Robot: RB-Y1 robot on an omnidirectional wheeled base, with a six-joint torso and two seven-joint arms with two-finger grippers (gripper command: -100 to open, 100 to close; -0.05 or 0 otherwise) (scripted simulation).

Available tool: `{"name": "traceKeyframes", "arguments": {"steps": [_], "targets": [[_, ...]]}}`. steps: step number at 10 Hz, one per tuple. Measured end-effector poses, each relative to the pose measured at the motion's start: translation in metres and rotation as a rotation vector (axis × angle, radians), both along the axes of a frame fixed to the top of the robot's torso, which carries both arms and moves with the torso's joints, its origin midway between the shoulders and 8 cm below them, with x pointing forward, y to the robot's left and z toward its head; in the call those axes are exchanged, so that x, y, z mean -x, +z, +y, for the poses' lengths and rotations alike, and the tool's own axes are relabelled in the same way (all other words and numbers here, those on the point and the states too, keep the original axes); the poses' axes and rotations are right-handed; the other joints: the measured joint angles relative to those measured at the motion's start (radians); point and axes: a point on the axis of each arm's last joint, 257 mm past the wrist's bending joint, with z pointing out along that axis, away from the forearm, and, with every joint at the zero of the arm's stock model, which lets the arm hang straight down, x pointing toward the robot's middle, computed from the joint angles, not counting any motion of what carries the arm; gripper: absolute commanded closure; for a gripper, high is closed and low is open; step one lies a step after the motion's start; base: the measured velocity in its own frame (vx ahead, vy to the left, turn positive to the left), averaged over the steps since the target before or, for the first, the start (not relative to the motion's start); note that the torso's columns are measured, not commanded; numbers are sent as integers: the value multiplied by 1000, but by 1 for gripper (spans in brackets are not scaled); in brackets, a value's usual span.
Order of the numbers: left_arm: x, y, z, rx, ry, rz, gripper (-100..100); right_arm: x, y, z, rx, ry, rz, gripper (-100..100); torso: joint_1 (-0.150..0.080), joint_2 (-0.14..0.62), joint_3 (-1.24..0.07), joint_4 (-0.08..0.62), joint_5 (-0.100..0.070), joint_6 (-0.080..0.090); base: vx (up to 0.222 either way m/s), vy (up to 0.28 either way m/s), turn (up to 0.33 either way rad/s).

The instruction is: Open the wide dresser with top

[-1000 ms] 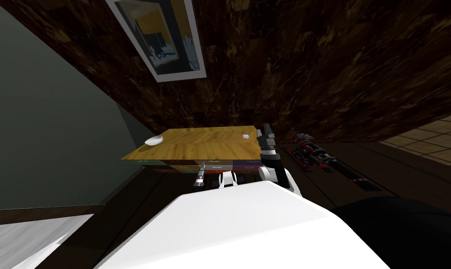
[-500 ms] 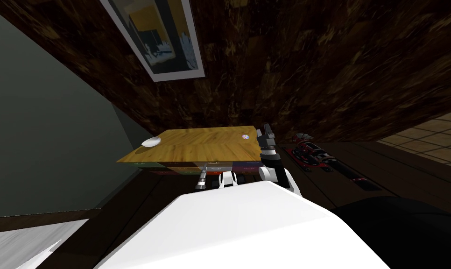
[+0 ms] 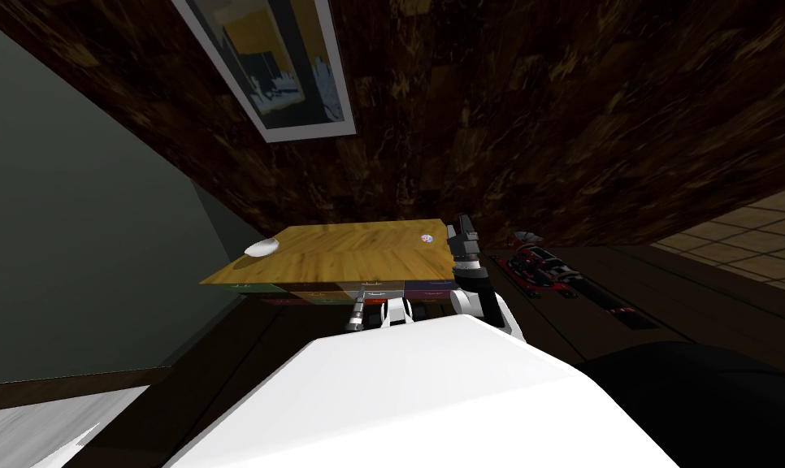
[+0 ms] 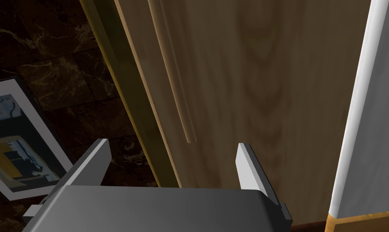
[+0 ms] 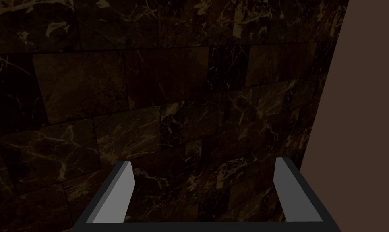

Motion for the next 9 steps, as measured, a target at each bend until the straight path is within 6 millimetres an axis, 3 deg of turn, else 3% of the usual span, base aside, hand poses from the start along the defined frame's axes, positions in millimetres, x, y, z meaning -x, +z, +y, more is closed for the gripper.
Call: {"name": "traceKeyframes", "arguments": {"steps": [9], "targets": [[-4,3,4,1,-40,-4,-100,0,0,0,0,0,0,0,0,0,0,0,0,0,-7,-10,29]]}}
